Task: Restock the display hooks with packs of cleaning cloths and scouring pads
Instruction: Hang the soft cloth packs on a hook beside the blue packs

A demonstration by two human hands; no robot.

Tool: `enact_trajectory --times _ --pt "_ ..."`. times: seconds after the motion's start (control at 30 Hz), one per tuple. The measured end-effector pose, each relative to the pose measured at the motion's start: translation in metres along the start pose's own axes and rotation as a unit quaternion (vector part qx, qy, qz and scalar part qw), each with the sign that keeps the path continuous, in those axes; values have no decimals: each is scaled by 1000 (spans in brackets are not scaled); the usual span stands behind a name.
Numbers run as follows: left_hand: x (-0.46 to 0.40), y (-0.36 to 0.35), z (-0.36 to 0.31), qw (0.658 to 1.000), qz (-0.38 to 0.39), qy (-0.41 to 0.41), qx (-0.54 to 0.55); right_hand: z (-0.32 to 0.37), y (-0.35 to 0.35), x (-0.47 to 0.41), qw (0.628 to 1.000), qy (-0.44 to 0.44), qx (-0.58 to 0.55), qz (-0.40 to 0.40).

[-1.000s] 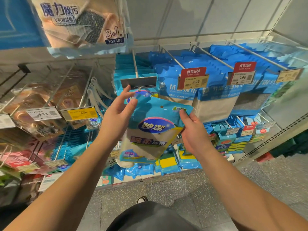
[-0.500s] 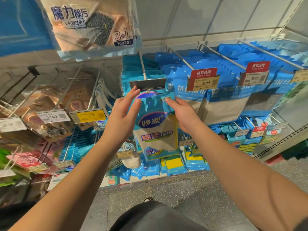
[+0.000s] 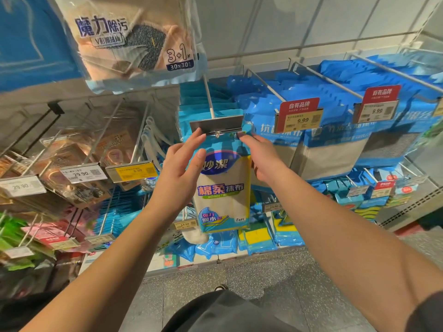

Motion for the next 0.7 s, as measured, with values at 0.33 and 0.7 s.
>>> enact_trajectory --times 0.33,0.7 --pt "-2 -1 1 1000 7 -13 -3 1 -2 2 1000 -2 12 -1" --pt "-4 -2 -5 999 -3 -30 -29 14 2 10 998 22 62 -24"
Point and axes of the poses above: each hand's wrist, its own x-axis away from the middle knuckle, its own y-axis out of the back of the hand, z = x × y, the point moved 6 cm from there along -x, towards the middle knuckle, and after that the axes turned 3 degrees about x, right-handed, at the moved point
